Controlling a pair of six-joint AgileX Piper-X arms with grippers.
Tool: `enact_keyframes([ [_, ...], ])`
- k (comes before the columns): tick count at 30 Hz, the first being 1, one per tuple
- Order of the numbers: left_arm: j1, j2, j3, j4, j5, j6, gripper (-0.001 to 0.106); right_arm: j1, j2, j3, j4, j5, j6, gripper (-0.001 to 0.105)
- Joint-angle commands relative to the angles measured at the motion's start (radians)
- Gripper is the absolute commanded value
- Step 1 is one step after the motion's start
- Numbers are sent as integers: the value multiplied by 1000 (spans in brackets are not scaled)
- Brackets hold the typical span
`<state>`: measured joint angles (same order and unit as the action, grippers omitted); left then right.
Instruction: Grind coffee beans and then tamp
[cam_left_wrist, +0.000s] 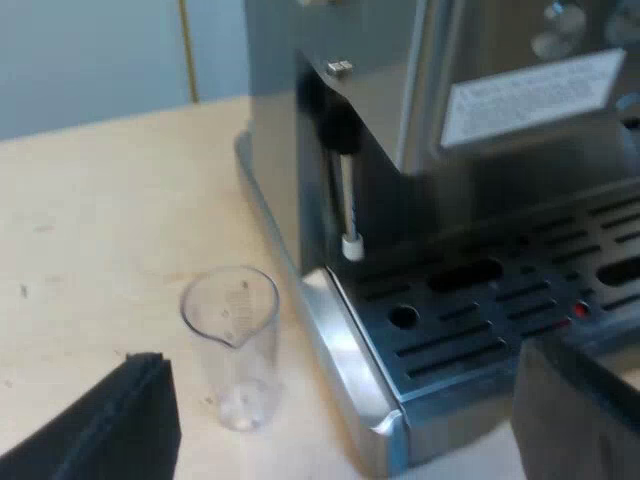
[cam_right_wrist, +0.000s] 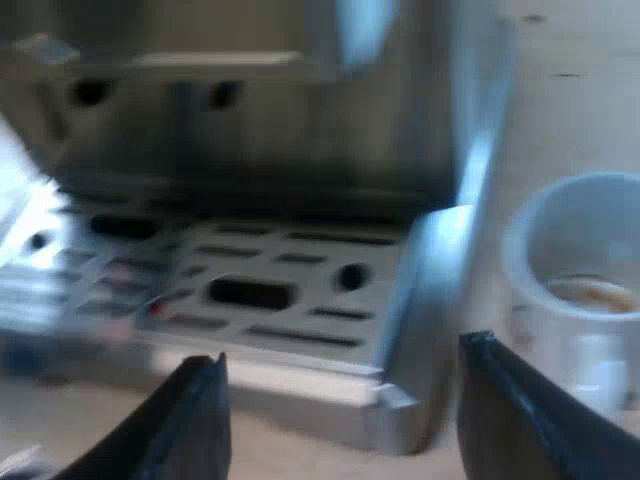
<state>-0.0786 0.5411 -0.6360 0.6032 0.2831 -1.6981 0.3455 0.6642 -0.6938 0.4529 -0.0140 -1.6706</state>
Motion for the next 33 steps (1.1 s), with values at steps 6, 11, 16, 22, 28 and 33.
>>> enact_keyframes([
  [6,1,-60,-13,95,6,6,70,-293,-74,-12,1,-84,-16,52],
  [11,1,-95,-13,101,6,6,70,-416,-162,-12,10,-109,-33,52],
  [16,1,-148,-13,132,-3,6,70,-422,-284,-12,136,-126,-159,52],
  [22,1,-241,-13,141,-6,6,70,-422,-442,-12,324,-126,-173,52],
  [28,1,-347,6,165,-6,6,70,-422,-572,-12,367,-123,-173,52],
  [33,1,-456,25,250,-37,6,70,-422,-666,-12,429,-125,-164,52],
])
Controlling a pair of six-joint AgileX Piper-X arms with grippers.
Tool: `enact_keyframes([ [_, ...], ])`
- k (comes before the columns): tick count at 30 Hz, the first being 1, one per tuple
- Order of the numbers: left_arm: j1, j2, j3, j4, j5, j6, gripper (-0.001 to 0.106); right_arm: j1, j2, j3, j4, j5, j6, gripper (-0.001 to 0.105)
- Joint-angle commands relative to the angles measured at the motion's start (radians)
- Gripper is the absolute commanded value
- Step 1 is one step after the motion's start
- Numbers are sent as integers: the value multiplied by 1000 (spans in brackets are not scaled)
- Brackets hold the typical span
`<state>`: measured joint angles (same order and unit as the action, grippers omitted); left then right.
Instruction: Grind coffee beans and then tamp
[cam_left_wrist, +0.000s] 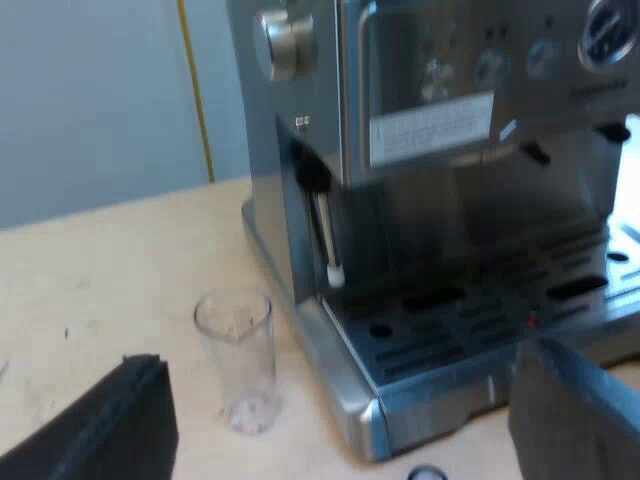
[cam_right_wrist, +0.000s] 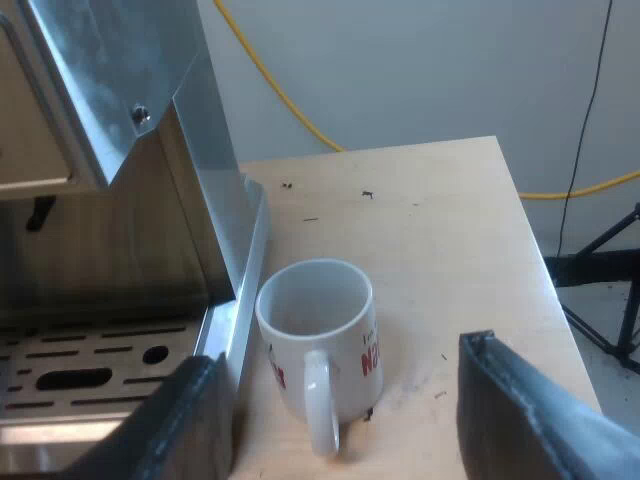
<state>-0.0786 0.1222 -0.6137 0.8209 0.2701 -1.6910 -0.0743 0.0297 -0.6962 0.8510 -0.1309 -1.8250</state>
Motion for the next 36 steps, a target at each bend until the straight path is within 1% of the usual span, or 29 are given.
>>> enact_keyframes([
  [1,1,-50,4,46,-30,-1,70,-2,-41,-10,41,-8,-10,52],
  [5,1,-124,6,96,-53,-1,70,-2,-86,-12,89,-8,-10,52],
  [7,1,-162,8,121,-79,-1,70,-2,-83,-15,100,-8,-10,52],
  [8,1,-178,9,138,-79,-1,70,-2,-84,-11,101,-10,-10,52],
  [10,1,-173,4,169,-77,-1,70,-2,-84,-12,104,-24,-10,52],
  [13,1,-174,16,172,-86,-1,70,-2,-84,-12,104,-56,-10,52],
  [19,1,-174,71,168,-86,-1,70,-2,-84,-5,104,-65,-10,52],
  [21,1,-174,101,168,-86,-3,70,-2,-84,12,104,-65,-10,52],
  [24,1,-174,121,159,-86,-3,70,-2,-84,42,104,-68,-10,52],
  [36,1,-174,127,145,-79,-3,70,-2,-84,175,111,-92,-10,52],
])
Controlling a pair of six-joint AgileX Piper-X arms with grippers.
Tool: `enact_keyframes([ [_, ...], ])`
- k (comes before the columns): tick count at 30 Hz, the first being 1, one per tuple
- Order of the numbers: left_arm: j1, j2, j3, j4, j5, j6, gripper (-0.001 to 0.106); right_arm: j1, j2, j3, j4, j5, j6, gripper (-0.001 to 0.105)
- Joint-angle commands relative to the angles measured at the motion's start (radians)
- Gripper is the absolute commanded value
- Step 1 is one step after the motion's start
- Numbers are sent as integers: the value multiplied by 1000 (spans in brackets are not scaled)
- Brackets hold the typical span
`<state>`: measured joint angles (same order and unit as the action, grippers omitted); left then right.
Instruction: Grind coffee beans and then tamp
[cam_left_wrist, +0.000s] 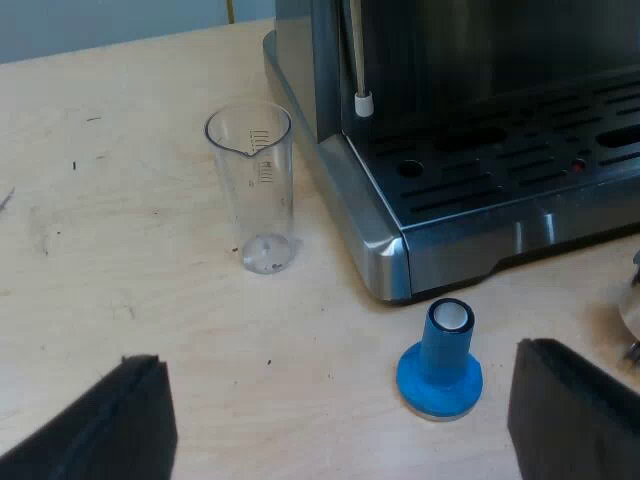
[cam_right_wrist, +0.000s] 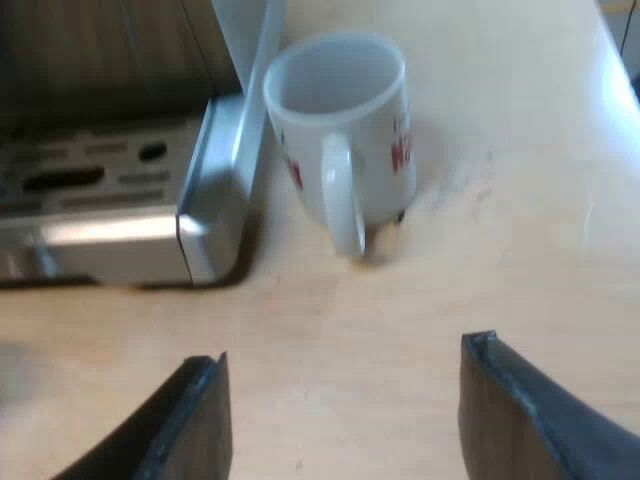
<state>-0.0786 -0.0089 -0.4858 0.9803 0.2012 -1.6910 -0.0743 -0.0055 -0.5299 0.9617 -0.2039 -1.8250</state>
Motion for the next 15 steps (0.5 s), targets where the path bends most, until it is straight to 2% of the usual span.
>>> enact_keyframes([
  [1,1,-42,-1,-14,-10,-3,70,-2,-48,13,4,-18,-10,52],
  [13,1,-42,-1,-14,14,-3,70,-2,-48,32,12,-18,-7,52],
  [15,1,-42,-1,-14,14,-3,70,-2,-48,32,12,-18,27,52],
])
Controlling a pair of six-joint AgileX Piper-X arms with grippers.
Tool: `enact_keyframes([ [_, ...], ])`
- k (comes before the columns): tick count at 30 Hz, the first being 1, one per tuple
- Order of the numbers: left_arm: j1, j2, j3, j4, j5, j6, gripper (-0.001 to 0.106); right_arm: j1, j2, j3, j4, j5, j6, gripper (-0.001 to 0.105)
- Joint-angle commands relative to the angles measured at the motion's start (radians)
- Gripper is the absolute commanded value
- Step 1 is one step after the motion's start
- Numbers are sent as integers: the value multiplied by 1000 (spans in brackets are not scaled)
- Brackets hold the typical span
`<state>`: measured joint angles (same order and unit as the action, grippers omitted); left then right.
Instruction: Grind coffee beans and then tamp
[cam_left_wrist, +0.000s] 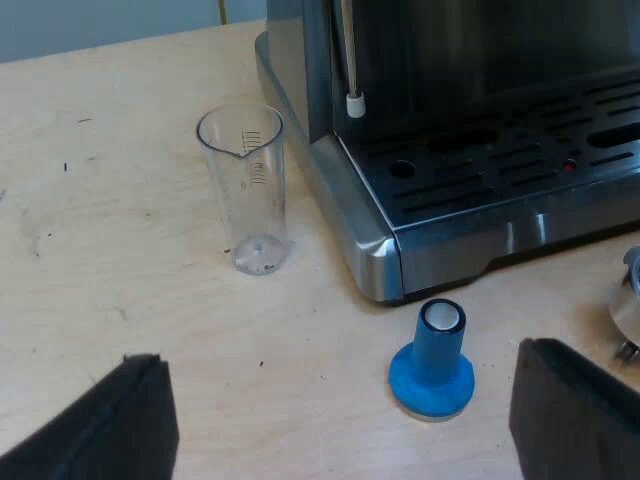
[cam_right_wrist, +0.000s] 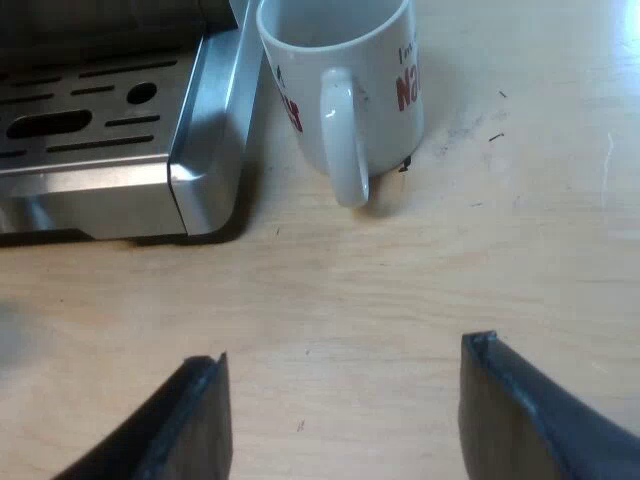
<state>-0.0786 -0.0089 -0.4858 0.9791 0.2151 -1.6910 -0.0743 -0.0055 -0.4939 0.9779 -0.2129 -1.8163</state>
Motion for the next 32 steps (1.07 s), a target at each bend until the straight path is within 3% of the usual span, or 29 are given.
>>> enact_keyframes([
  [1,1,-42,-1,-13,0,-3,70,-2,-48,-4,-5,-9,29,52],
  [32,1,-42,-1,-13,4,-3,70,-2,-48,-4,-5,-9,44,52],
])
